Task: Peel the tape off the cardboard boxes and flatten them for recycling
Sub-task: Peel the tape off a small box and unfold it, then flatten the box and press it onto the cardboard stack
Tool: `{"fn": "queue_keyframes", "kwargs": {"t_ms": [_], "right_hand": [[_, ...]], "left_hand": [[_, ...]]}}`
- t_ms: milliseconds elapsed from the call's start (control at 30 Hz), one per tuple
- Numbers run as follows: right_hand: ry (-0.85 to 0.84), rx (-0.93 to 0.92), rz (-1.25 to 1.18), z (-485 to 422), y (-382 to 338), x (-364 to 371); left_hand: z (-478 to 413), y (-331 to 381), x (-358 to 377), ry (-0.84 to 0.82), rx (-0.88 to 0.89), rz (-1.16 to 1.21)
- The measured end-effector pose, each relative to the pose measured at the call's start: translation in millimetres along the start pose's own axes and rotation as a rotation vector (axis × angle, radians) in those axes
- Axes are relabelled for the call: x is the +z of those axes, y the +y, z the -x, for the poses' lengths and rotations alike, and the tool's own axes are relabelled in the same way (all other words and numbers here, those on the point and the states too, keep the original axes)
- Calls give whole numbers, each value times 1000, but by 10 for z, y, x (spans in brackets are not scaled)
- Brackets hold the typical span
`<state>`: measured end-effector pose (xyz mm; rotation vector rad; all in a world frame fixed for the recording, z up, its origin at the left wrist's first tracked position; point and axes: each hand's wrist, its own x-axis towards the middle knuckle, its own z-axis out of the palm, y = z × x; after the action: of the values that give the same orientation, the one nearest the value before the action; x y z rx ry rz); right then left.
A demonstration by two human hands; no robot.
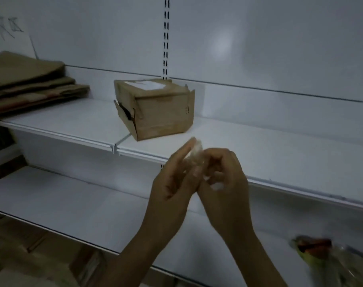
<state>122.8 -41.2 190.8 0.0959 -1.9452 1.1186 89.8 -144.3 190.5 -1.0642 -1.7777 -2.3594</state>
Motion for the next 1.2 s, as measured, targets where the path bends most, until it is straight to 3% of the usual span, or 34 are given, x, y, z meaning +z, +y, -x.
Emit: {"fn": "queue_keyframes", "kwargs": {"t_ms": [100, 233, 367, 400, 467, 567, 633, 767, 867, 1000, 1133, 1200], "right_hand": [[-16, -16, 255, 349, 88, -115], [-108, 214, 118, 646, 96, -429], [100, 449, -157, 971, 44, -676], [157, 405, -49, 1070, 38, -716], [148, 215, 414, 1276, 67, -747], [-66, 15, 855, 1599, 265, -738], [-99, 61, 979, 1727, 378, -791], [16, 207, 1027, 1823, 532, -1070], [161, 247, 942, 1845, 722, -1398], [380, 274, 757, 1891, 1009, -2123], [641, 683, 435, 2121, 1570, -3123], [635, 859, 435, 2305, 1893, -3676]], "left_hand": [[104, -115, 31, -22, -81, -14], [265, -293, 171, -104, -310, 72], [345, -498, 356, -57, -694, 401], [362, -568, 382, -34, -780, 471], [422, -686, 474, -67, -886, 517], [574, -764, 716, -159, -983, 485], [678, -770, 910, -190, -1005, 443], [865, -786, 1298, -211, -897, 312], [982, -854, 1663, -362, -789, 178], [977, -1017, 2255, -582, -773, 10], [1019, -1328, 2802, -701, -714, -119], [1098, -1514, 3068, -734, -666, -224]]}}
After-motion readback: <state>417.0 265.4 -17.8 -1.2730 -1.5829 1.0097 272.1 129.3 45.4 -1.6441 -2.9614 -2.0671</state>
